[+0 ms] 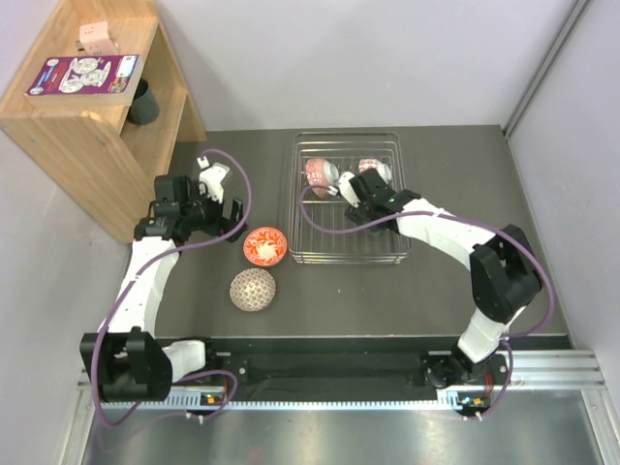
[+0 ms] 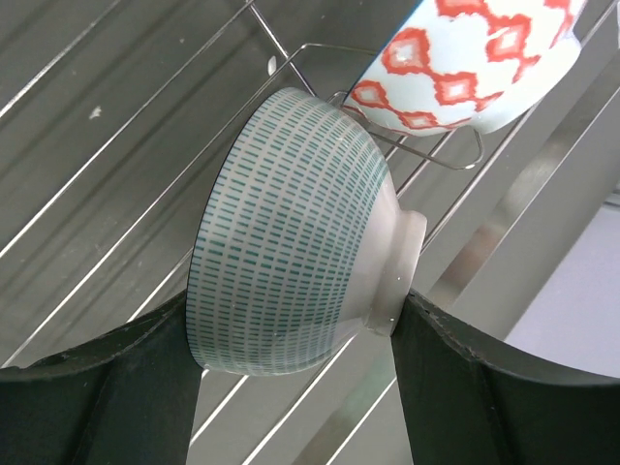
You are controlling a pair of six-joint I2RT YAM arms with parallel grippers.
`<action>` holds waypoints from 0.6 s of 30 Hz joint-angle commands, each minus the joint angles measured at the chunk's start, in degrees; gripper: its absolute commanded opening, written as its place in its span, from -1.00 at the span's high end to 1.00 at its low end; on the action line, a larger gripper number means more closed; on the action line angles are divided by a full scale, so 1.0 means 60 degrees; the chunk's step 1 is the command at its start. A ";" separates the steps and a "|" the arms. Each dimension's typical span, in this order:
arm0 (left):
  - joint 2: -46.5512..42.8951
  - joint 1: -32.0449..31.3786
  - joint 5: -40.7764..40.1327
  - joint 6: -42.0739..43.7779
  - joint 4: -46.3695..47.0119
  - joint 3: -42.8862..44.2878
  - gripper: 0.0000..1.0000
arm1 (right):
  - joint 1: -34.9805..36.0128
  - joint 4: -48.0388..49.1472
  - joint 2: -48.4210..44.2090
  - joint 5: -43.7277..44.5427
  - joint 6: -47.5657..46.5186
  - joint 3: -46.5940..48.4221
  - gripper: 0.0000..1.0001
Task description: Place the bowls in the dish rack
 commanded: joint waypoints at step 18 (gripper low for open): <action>-0.0462 0.0161 0.0492 0.0188 0.0155 -0.0248 -0.98 | 0.0847 0.0568 0.1717 0.2142 -0.1125 0.0412 0.69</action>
